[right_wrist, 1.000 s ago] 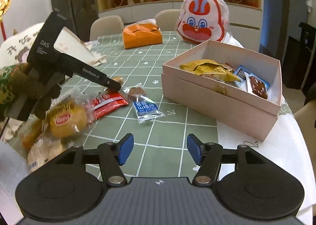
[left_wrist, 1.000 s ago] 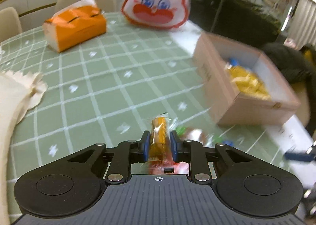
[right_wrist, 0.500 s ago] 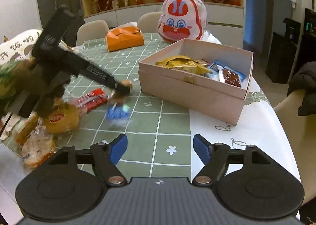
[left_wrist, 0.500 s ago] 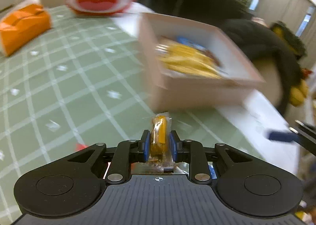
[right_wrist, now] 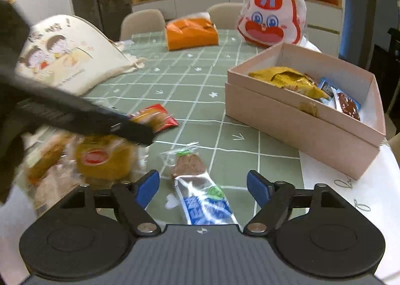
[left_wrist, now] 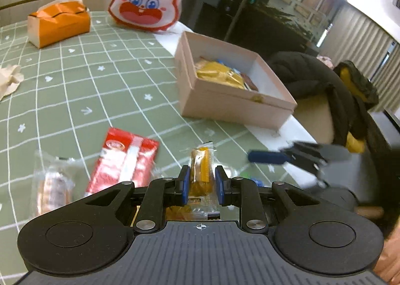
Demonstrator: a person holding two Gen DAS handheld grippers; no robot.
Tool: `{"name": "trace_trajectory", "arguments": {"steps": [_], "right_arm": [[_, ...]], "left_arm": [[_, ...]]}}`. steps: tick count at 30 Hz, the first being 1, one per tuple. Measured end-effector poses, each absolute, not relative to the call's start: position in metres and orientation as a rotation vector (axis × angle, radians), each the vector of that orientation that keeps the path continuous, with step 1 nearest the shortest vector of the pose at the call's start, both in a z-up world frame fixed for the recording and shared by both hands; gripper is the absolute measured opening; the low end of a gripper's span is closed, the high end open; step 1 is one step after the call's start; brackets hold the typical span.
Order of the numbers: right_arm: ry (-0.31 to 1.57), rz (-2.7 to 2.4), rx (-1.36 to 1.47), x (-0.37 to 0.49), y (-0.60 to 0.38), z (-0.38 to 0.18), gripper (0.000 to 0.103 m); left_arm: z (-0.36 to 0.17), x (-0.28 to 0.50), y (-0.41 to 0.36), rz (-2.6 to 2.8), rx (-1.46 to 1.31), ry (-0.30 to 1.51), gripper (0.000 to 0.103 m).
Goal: Organize snacks
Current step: 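Grasp the blueberry yam-stick packet with the right gripper while the left gripper holds its packet, then carry both packets over the pink box and open both grippers to drop them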
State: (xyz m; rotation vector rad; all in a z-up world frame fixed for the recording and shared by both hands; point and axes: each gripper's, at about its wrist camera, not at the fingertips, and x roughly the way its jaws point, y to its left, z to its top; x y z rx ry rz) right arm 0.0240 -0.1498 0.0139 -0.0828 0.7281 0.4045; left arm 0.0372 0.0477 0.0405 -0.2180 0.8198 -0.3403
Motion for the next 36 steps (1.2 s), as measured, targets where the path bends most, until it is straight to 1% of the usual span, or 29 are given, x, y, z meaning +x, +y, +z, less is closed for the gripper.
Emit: {"name": "trace_trajectory", "arguments": {"steps": [1,5,9,12,14,17,18,19,21,24,26,27,29,31,32,33,36], "right_arm": [[0.732,0.382,-0.090,0.026,-0.149,0.011,0.068],[0.721,0.263,-0.080,0.021,-0.166,0.006,0.067],[0.741,0.269,-0.048,0.001,-0.187,0.004,0.068],[0.776,0.386,-0.073,-0.019,-0.186,0.009,0.071],[0.758,0.406,-0.083,-0.026,-0.183,0.016,0.074],[0.681,0.279,-0.112,-0.019,-0.177,0.023,0.084],[0.659,0.230,-0.115,-0.015,-0.176,0.023,0.089],[0.644,0.177,-0.110,-0.009,-0.175,0.022,0.091],[0.649,0.107,-0.102,0.003,-0.171,0.020,0.091],[0.680,0.159,-0.101,0.014,-0.163,0.013,0.091],[0.734,0.214,-0.087,0.022,-0.157,0.008,0.086],[0.749,0.219,-0.073,0.026,-0.155,0.005,0.078],[0.755,0.217,-0.066,0.028,-0.153,0.004,0.070],[0.745,0.207,-0.078,0.028,-0.150,0.005,0.046],[0.749,0.210,-0.075,0.026,-0.151,0.007,0.041],[0.757,0.215,-0.069,0.026,-0.152,0.009,0.038],[0.765,0.223,-0.054,0.022,-0.160,0.014,0.037]], "left_arm": [[0.038,0.035,0.044,-0.351,-0.212,0.824,0.026],[0.026,0.030,0.027,-0.424,-0.196,0.852,0.026],[0.015,0.028,0.019,-0.456,-0.184,0.807,0.026],[0.015,0.022,0.024,-0.428,-0.166,0.789,0.026],[0.015,0.019,0.026,-0.401,-0.142,0.774,0.026],[0.009,0.019,0.026,-0.406,-0.123,0.795,0.026],[0.007,0.019,0.025,-0.415,-0.127,0.806,0.026],[0.006,0.018,0.024,-0.420,-0.128,0.811,0.026],[0.006,0.016,0.023,-0.419,-0.124,0.809,0.026],[0.006,0.014,0.021,-0.425,-0.123,0.810,0.026],[0.005,0.013,0.020,-0.424,-0.114,0.807,0.026],[0.005,0.012,0.019,-0.424,-0.112,0.806,0.026],[0.005,0.011,0.019,-0.424,-0.111,0.804,0.026],[0.004,0.010,0.019,-0.424,-0.111,0.802,0.026],[0.004,0.010,0.019,-0.424,-0.111,0.801,0.026],[0.004,0.009,0.019,-0.424,-0.111,0.801,0.026],[0.004,0.009,0.019,-0.424,-0.109,0.798,0.026]]}}
